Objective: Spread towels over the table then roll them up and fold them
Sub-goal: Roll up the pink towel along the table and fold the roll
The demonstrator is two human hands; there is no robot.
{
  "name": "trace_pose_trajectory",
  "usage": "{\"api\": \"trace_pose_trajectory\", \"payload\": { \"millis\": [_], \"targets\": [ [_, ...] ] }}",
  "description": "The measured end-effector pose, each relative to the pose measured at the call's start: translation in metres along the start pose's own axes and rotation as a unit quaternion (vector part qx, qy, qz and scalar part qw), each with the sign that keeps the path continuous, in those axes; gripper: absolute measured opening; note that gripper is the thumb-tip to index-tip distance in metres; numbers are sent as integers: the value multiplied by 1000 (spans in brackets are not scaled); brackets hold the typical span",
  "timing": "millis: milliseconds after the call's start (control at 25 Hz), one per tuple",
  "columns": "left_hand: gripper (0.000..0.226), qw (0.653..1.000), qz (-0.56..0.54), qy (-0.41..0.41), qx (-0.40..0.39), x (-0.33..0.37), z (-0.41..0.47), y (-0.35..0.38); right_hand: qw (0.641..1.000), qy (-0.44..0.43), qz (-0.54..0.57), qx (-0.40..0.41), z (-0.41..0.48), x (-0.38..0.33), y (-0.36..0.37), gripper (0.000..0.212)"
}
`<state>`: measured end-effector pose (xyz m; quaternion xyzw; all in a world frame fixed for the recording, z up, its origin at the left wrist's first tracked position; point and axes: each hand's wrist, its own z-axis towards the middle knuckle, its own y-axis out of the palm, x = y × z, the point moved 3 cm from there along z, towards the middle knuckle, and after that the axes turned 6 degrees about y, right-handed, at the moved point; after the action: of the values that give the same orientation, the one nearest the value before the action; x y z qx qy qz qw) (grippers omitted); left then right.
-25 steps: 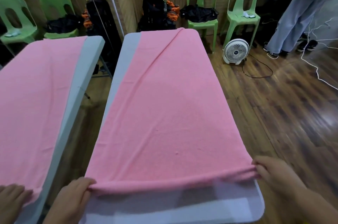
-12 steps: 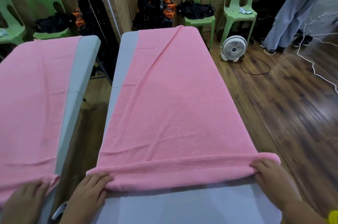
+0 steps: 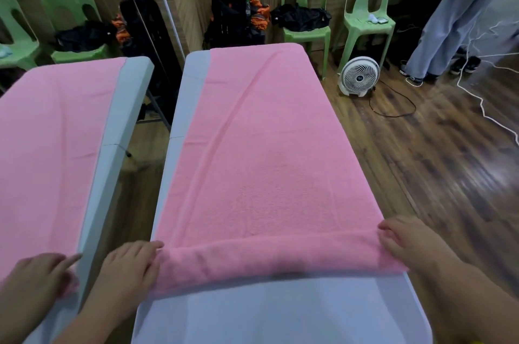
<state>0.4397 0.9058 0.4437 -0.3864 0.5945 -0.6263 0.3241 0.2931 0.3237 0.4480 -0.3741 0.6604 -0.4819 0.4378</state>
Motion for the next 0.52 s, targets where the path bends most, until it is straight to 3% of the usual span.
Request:
{"api": "trace_pose_trajectory", "payload": {
  "millis": [120, 200, 280, 400, 520],
  "targets": [
    [55, 997, 38, 62, 29, 19, -14, 20, 991, -119, -47, 43, -28, -20, 18, 37],
    [61, 995, 42, 84, 19, 23, -23, 38, 995, -96, -36, 21, -41, -23, 36, 48],
    [45, 999, 1, 35, 25, 19, -15, 40, 999, -33, 0, 30, -35, -15, 45, 43],
    [27, 996, -20, 37, 82, 19, -19, 30, 999, -36, 19, 31, -32, -13, 39, 26],
    [18, 995, -49, 47, 76, 21, -40, 16, 998, -64, 20, -16, -42, -10, 25, 12]
  ]
}}
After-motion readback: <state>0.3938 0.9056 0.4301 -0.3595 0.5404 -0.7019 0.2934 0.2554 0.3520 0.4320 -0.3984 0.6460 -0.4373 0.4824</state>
